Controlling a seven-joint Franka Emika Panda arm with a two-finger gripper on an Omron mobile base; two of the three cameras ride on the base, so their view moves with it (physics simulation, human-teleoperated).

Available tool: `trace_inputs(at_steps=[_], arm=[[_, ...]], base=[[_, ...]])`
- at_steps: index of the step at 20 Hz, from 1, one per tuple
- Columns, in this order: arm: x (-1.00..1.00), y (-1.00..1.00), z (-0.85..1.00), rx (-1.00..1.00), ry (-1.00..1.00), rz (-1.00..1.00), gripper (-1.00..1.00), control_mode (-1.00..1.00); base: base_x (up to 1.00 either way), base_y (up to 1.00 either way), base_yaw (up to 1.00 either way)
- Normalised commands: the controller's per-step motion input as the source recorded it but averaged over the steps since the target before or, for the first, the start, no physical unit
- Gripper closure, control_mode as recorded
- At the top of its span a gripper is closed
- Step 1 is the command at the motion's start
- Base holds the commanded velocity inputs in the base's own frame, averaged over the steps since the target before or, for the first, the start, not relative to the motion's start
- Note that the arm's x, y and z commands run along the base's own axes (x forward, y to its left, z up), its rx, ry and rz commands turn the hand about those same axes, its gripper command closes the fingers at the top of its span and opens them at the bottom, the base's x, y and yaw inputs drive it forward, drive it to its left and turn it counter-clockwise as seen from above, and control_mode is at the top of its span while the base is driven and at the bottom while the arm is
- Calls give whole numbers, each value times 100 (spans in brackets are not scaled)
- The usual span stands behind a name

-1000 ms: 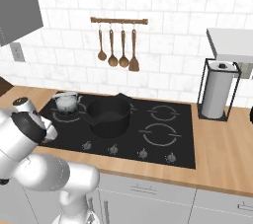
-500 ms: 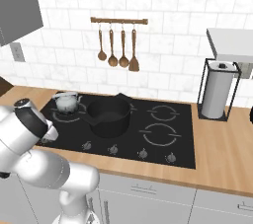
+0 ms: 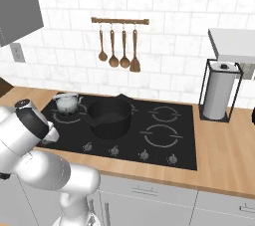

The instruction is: Pick the kettle from the counter and place it on a stove burner. Then turn the burner on.

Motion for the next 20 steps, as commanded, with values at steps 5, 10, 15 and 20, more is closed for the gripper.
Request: trace_inputs(at_steps=[5, 10, 15, 20], arm=[[-7, 4, 0, -1, 0, 27, 100, -100], [-24, 2, 0, -3, 1, 49, 100, -100], [-22, 4, 0, -5, 1, 49, 100, -100], [-13, 10, 0, -6, 1, 48, 100, -100]], base=[[0, 0, 0], [0, 0, 0], [0, 0, 0], [0, 0, 0]])
